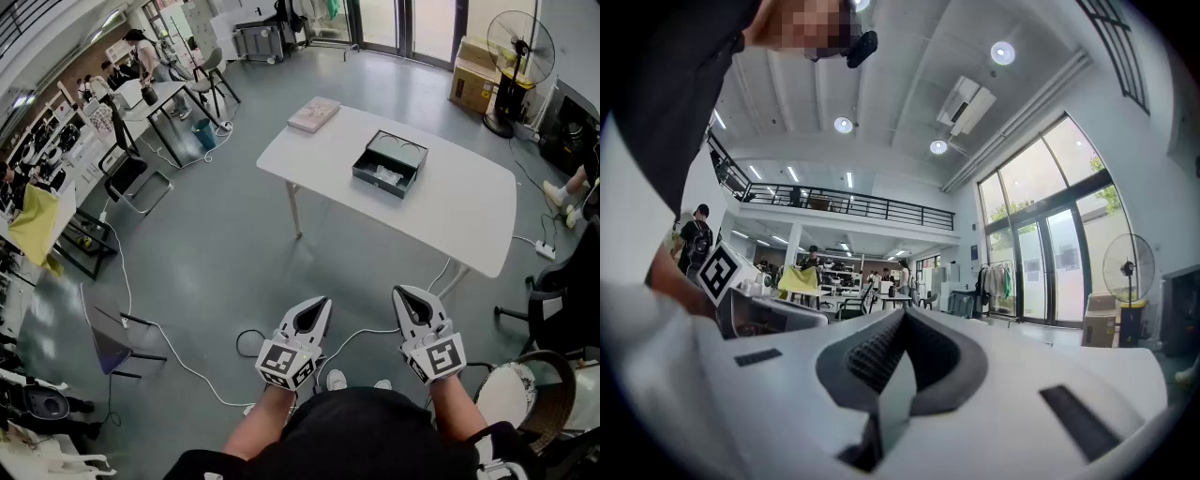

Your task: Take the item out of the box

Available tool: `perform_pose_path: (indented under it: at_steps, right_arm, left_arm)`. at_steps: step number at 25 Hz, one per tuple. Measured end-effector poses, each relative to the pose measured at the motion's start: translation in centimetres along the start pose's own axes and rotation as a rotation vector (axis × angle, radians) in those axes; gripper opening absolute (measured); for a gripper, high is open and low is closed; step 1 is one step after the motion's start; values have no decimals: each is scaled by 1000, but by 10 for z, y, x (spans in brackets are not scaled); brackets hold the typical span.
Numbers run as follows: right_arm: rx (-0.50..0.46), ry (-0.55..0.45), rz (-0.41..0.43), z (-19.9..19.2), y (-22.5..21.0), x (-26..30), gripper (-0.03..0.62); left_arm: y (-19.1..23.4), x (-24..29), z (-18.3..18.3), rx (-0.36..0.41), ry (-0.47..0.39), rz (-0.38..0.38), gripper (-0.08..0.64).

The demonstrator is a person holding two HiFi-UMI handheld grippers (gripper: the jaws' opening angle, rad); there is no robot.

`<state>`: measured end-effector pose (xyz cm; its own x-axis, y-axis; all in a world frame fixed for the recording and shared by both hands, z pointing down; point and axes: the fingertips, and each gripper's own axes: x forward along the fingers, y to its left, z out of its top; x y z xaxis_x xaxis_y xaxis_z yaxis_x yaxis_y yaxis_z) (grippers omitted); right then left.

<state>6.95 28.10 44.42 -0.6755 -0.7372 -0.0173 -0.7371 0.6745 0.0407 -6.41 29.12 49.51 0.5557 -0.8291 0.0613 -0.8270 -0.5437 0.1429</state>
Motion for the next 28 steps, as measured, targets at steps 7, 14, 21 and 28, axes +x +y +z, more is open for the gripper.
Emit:
perform_pose_path:
  at_steps: [7, 14, 21, 28]
  right_arm:
    - [-43, -19, -2, 0, -4, -21, 3]
    - [-30, -14, -30, 1, -8, -23, 5]
    - [-20, -50, -21, 15, 2, -9, 5]
    - [-34, -44, 22, 14, 28, 13, 5]
  left_arm:
    - [-22, 0, 0, 29, -7, 4, 12]
    - [-30, -1, 3, 54, -11, -13, 12]
    - [-10, -7, 18, 110, -39, 12, 12]
    - [18, -17, 14, 101, -32, 10, 12]
